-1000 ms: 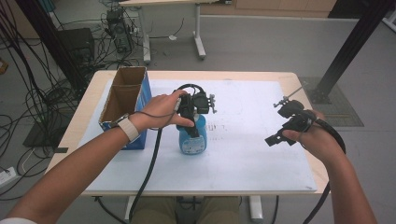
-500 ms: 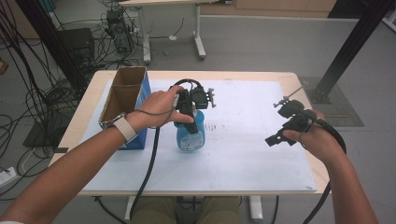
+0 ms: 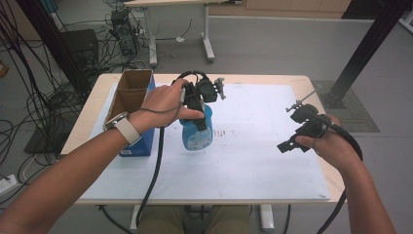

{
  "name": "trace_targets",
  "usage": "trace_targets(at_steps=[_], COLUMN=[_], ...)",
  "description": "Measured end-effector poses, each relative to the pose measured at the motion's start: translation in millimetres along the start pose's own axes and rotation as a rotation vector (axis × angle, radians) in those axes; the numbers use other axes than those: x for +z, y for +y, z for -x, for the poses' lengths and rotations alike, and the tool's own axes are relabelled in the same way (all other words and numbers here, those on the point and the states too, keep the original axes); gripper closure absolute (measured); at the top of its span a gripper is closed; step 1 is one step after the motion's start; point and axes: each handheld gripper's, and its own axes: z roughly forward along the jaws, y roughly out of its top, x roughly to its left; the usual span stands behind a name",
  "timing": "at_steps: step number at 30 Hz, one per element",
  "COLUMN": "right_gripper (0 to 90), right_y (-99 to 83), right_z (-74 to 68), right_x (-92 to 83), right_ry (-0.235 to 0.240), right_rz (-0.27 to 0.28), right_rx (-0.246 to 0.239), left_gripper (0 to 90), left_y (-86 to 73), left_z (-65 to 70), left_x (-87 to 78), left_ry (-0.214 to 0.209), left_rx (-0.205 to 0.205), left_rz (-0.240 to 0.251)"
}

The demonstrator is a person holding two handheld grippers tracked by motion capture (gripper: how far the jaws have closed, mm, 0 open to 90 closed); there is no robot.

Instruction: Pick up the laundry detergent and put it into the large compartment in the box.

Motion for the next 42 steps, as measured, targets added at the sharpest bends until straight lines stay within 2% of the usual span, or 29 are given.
trace_targets(at_steps=[5,9,12,19,24,29,32,42], right_gripper=[8.4,8.4,8.4,8.5,8.5,8.5,8.5,8.5], right_y=[0.6,1.9,2.5,3.3,4.0,5.7,7.5,14.0], right_z=[-0.6,-1.3,-1.1,-2.0,-2.9,-2.7,-3.1,-5.2], right_x=[-2.1,-2.2,-1.8,-2.9,-4.4,-5.0,-5.1,-2.7], right_ry=[-0.002,-0.004,-0.002,-0.007,-0.011,-0.011,-0.012,-0.005], right_rz=[0.005,0.005,0.006,0.007,0.009,0.011,0.011,0.017], right_rx=[-0.004,-0.007,-0.008,-0.012,-0.015,-0.020,-0.026,-0.044], left_gripper=[39.4,39.5,39.5,39.5,39.5,39.4,39.4,39.4], left_y=[2.0,4.5,5.4,2.7,4.4,0.1,-2.1,-8.8], left_z=[-1.9,-0.8,-1.2,-11.1,-14.1,-22.1,-26.7,-38.6], left_x=[-16.2,-27.1,-36.8,-56.0,-66.4,-78.8,-87.4,-117.1], left_ry=[0.017,0.037,0.050,0.050,0.058,0.037,0.035,0.068], left_rx=[-0.048,-0.064,-0.092,-0.181,-0.215,-0.262,-0.302,-0.426], left_rz=[0.001,-0.004,-0.006,0.003,-0.012,-0.001,0.003,0.004])
